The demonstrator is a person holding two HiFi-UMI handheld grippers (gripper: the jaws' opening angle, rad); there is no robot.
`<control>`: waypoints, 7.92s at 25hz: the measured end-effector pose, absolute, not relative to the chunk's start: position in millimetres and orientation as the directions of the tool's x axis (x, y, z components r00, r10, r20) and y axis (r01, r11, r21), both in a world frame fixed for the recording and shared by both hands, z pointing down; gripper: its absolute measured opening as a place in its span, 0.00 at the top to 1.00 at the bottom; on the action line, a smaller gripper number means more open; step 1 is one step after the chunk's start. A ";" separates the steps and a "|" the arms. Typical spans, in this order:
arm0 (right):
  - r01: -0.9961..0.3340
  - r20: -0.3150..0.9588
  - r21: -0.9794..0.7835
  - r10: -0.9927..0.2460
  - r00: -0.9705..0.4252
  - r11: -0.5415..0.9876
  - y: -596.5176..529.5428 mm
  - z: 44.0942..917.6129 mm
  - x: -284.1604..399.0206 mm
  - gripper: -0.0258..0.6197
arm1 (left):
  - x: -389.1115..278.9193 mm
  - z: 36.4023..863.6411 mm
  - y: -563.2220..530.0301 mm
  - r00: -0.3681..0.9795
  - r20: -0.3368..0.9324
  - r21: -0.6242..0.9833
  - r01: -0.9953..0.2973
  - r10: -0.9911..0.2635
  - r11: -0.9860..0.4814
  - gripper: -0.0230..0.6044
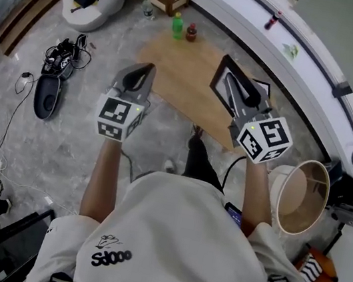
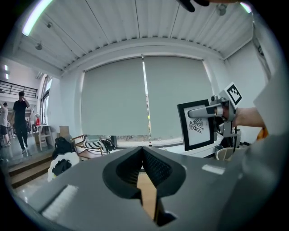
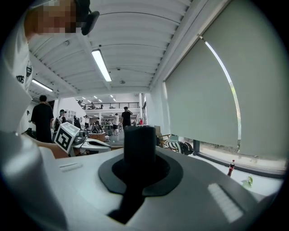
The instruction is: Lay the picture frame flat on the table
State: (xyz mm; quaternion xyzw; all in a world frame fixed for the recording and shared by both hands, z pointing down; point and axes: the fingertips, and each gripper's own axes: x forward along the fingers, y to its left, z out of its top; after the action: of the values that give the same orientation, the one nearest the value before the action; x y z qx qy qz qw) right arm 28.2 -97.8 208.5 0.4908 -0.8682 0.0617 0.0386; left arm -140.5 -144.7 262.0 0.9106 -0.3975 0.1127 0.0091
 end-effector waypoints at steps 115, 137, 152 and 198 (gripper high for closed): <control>-0.725 0.676 -0.670 -0.536 -0.505 -0.161 -356.2 863.4 125.9 0.84 | -45.5 767.4 -354.2 0.480 0.668 0.242 -0.863 -0.569 -0.444 0.95; -0.743 0.714 -0.645 -0.485 -0.504 -0.177 -323.6 872.0 135.3 0.67 | -25.7 772.7 -339.9 0.526 0.674 0.248 -0.823 -0.520 -0.511 0.95; -0.747 0.736 -0.632 -0.459 -0.497 -0.205 -292.4 873.5 150.6 0.66 | -16.7 781.2 -324.8 0.529 0.694 0.236 -0.808 -0.489 -0.539 0.95; -0.835 0.384 -0.488 -0.796 -0.468 0.255 -191.6 489.4 141.0 0.75 | -33.2 487.3 -193.0 0.578 0.439 0.028 -0.774 -0.688 -0.633 0.95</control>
State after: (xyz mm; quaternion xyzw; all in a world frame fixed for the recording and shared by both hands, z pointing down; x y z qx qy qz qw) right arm 141.0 -191.6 489.4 0.5151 -0.7915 0.3276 0.0294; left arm -33.2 -193.0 487.3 0.8817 -0.4143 0.1978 0.1088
